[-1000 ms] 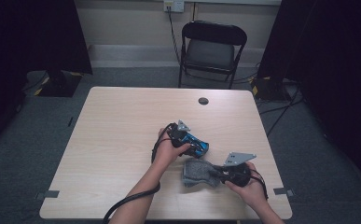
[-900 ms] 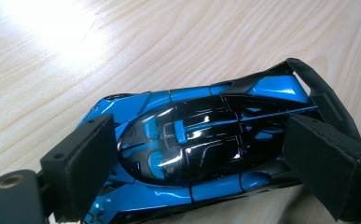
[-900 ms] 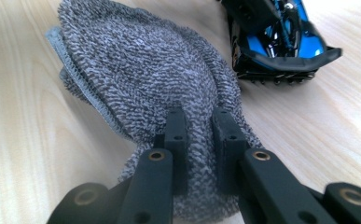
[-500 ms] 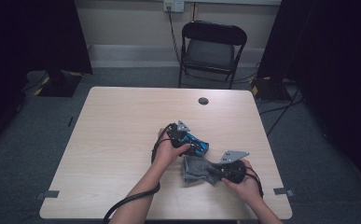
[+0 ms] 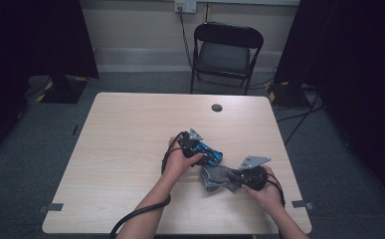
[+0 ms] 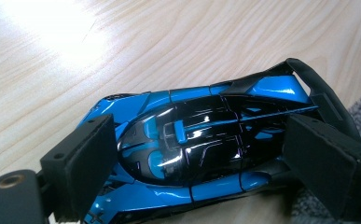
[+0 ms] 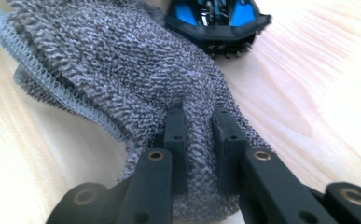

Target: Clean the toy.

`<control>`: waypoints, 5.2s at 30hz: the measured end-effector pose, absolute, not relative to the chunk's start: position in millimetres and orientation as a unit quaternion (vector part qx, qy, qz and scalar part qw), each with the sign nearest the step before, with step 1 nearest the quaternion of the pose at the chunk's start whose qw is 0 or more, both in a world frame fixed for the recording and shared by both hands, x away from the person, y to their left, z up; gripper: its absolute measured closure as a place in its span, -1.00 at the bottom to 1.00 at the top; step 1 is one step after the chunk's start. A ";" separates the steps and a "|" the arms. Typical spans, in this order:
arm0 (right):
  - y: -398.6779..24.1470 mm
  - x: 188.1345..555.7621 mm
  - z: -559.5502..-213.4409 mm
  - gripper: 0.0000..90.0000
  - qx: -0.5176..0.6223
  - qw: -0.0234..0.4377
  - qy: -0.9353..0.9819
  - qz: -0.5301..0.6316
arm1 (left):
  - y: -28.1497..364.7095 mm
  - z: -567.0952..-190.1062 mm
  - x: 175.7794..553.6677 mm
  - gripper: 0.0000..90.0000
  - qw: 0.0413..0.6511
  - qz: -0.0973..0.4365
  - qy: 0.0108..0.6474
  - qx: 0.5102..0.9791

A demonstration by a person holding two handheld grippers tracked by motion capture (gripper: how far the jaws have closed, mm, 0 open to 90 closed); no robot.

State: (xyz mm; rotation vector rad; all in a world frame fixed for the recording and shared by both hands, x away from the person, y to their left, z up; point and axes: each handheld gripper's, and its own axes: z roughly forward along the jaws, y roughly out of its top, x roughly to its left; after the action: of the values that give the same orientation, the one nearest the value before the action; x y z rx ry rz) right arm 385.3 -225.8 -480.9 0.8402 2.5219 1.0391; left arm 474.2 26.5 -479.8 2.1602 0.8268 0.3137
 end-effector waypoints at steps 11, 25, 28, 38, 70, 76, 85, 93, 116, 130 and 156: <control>-245.5 396.1 -480.9 0.73 0.329 0.147 0.861 0.357 | 26.4 -479.3 474.5 -0.77 0.390 0.123 0.326 0.853; -260.8 410.0 -479.6 0.73 0.363 0.156 0.850 0.349 | 26.0 -478.6 474.9 -0.77 0.387 0.123 0.325 0.854; -262.9 414.7 -479.4 0.73 0.370 0.157 0.847 0.348 | 25.9 -478.6 475.0 -0.78 0.387 0.123 0.325 0.854; -264.9 431.5 -478.3 0.73 0.391 0.168 0.839 0.339 | 26.1 -479.1 474.7 -0.78 0.389 0.123 0.326 0.853; -251.8 469.2 -448.3 0.72 0.474 0.206 0.783 0.346 | 27.5 -480.4 473.8 -0.77 0.395 0.125 0.324 0.850; -225.8 483.5 -444.4 0.72 0.463 0.210 0.789 0.344 | 27.9 -480.9 473.5 -0.77 0.398 0.126 0.324 0.849; -204.1 500.8 -448.4 0.72 0.469 0.206 0.787 0.344 | 27.5 -480.9 473.4 -0.78 0.398 0.125 0.325 0.849; -183.0 511.1 -460.9 0.71 0.485 0.198 0.780 0.342 | 28.2 -481.0 473.6 -0.77 0.399 0.125 0.323 0.849; -168.3 509.4 -476.7 0.74 0.369 0.176 0.858 0.312 | 29.1 -482.3 472.8 -0.77 0.405 0.126 0.324 0.846; -185.6 503.4 -474.6 0.75 0.338 0.153 0.874 0.313 | 29.0 -482.3 472.9 -0.77 0.405 0.126 0.324 0.846; -213.7 483.7 -471.8 0.76 0.310 0.137 0.890 0.307 | 29.4 -482.6 472.7 -0.77 0.406 0.127 0.324 0.845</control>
State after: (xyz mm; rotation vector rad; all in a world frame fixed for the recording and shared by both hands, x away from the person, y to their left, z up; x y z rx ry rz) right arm 483.7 -213.7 -471.8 0.8968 2.5744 0.8873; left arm 472.7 29.4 -482.6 2.1312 0.8167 0.3207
